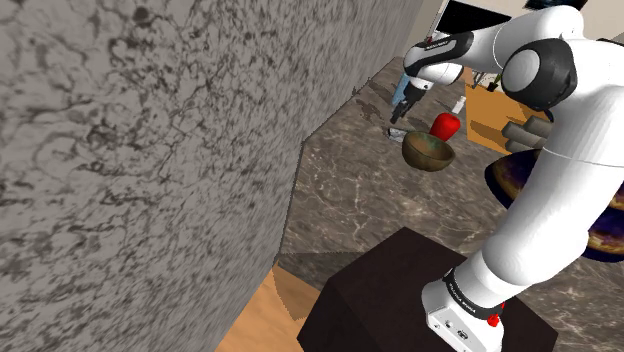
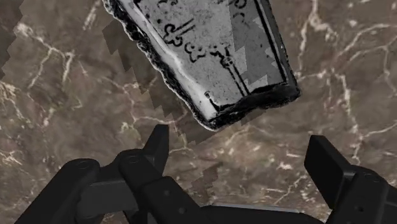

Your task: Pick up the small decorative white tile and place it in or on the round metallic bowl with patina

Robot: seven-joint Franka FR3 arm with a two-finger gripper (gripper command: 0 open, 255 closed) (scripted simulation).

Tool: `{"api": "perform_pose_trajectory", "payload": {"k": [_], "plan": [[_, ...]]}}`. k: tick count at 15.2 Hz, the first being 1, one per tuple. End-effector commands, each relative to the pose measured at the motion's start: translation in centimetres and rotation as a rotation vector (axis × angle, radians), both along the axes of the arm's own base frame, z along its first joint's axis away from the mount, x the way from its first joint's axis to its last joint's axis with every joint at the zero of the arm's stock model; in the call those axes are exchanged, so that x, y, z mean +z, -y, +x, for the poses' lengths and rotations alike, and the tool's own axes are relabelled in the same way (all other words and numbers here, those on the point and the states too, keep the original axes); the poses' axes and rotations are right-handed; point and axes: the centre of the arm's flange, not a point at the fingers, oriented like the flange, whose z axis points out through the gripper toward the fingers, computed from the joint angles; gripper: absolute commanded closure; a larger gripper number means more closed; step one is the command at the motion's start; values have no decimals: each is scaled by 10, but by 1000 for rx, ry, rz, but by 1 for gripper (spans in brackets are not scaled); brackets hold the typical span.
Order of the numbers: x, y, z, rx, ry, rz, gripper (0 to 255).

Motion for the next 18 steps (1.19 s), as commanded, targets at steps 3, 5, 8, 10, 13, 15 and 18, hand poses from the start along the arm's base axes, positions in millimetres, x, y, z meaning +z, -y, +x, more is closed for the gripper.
{"api": "perform_pose_trajectory", "payload": {"k": [3,5,8,10,13,15,18], "plan": [[-10,-12,-40,360,-75,-73,0],[-13,-13,-57,502,-105,-103,0],[-29,-12,-57,502,-105,-103,0],[-40,-11,-56,502,-105,-103,0],[-53,-10,-56,502,-105,-103,0],[-53,-10,-56,502,-105,-103,0],[-53,-10,-56,502,-105,-103,0]]}}
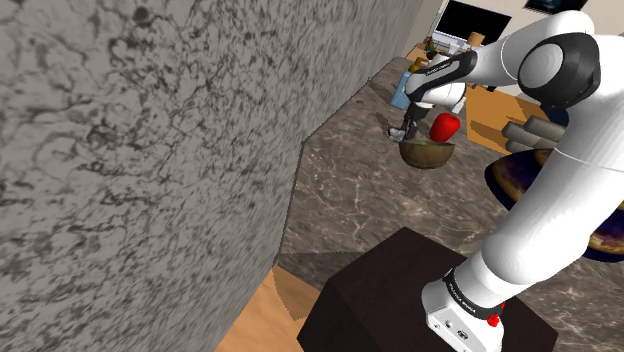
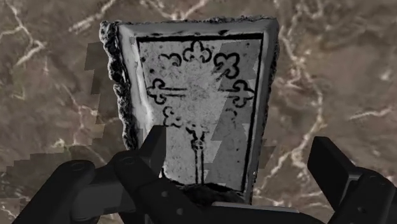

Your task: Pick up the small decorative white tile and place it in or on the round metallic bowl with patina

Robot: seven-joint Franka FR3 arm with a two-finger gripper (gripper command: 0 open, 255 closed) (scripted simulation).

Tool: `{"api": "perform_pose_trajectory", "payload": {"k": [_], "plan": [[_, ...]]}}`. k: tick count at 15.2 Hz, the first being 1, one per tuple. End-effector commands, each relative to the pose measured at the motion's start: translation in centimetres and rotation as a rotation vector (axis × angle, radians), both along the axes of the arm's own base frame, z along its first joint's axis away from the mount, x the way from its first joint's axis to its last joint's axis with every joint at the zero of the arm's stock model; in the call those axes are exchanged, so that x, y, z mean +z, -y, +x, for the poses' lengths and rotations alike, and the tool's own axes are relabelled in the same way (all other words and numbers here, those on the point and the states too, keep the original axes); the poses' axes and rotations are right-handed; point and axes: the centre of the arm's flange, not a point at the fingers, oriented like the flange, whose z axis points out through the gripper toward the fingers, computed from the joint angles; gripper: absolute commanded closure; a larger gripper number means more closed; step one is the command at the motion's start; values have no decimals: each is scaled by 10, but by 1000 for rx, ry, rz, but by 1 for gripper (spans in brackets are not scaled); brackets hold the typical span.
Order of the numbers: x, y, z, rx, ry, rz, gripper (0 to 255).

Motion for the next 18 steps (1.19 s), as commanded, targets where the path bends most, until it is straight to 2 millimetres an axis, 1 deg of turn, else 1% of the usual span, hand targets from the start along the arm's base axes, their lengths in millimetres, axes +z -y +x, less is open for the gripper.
{"api": "perform_pose_trajectory", "payload": {"k": [1,2,3,13,14,17,18], "plan": [[-4,-3,-6,-1,-34,23,0],[-4,-3,-6,-1,-34,23,0],[-4,-4,-7,-1,-34,23,255],[-3,-3,-7,-1,-32,22,255],[-3,-3,-7,-1,-32,22,0],[30,12,-44,10,94,60,0],[32,13,-47,11,105,64,0]]}}
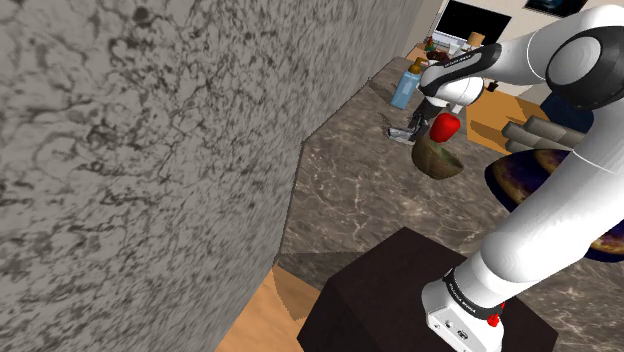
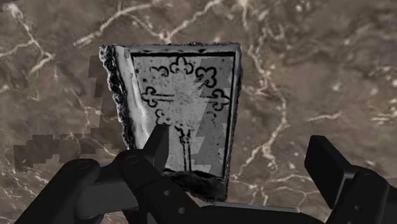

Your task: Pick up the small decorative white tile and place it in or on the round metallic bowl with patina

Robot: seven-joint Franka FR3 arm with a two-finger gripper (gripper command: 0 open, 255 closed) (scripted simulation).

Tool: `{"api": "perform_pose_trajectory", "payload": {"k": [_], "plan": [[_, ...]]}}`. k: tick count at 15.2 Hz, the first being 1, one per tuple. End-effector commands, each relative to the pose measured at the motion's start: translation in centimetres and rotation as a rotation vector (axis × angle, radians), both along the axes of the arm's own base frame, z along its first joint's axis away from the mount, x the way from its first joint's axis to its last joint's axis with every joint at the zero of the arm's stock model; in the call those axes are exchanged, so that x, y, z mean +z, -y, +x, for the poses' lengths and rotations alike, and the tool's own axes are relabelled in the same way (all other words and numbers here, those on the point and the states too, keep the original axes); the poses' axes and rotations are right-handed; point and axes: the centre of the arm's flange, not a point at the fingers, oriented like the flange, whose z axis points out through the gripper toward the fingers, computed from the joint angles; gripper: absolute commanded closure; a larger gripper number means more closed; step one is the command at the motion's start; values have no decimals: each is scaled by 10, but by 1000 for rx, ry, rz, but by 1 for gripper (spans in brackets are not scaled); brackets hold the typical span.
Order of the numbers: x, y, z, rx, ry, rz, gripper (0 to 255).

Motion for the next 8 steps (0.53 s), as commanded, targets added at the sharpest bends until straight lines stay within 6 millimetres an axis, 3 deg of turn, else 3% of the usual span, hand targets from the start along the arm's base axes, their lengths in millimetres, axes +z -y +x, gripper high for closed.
{"api": "perform_pose_trajectory", "payload": {"k": [1,8], "plan": [[1,4,-9,3,26,7,0],[-33,5,-3,3,26,7,0]]}}
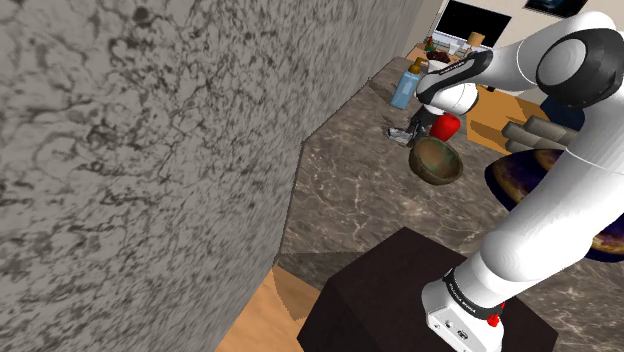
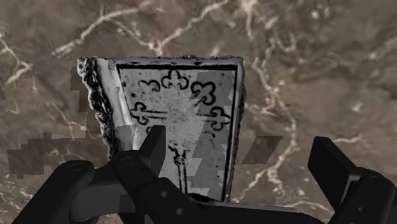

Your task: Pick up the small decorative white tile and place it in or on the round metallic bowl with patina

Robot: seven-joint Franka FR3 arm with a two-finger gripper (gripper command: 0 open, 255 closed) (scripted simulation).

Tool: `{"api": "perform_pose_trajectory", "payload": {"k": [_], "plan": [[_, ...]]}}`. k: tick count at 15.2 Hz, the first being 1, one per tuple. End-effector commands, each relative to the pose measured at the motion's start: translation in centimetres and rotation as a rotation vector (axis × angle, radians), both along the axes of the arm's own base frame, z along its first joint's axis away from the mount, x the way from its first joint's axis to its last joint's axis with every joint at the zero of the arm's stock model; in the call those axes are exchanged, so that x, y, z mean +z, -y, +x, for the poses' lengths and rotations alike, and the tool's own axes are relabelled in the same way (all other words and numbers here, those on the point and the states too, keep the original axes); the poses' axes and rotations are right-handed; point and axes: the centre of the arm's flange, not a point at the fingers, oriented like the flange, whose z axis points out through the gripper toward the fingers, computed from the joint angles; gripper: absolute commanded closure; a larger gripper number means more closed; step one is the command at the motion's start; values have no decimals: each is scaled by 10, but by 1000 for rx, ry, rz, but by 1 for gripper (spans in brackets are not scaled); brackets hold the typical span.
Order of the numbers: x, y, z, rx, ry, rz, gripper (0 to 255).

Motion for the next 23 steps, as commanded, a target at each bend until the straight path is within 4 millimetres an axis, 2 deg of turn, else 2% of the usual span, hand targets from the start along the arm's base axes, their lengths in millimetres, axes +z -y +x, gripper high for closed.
{"api": "perform_pose_trajectory", "payload": {"k": [1,7,8,17,23], "plan": [[-3,0,1,0,1,0,0],[-3,0,1,0,1,0,0],[-3,0,1,0,1,0,255],[-3,0,1,0,1,0,255],[28,0,1,0,1,0,255]]}}
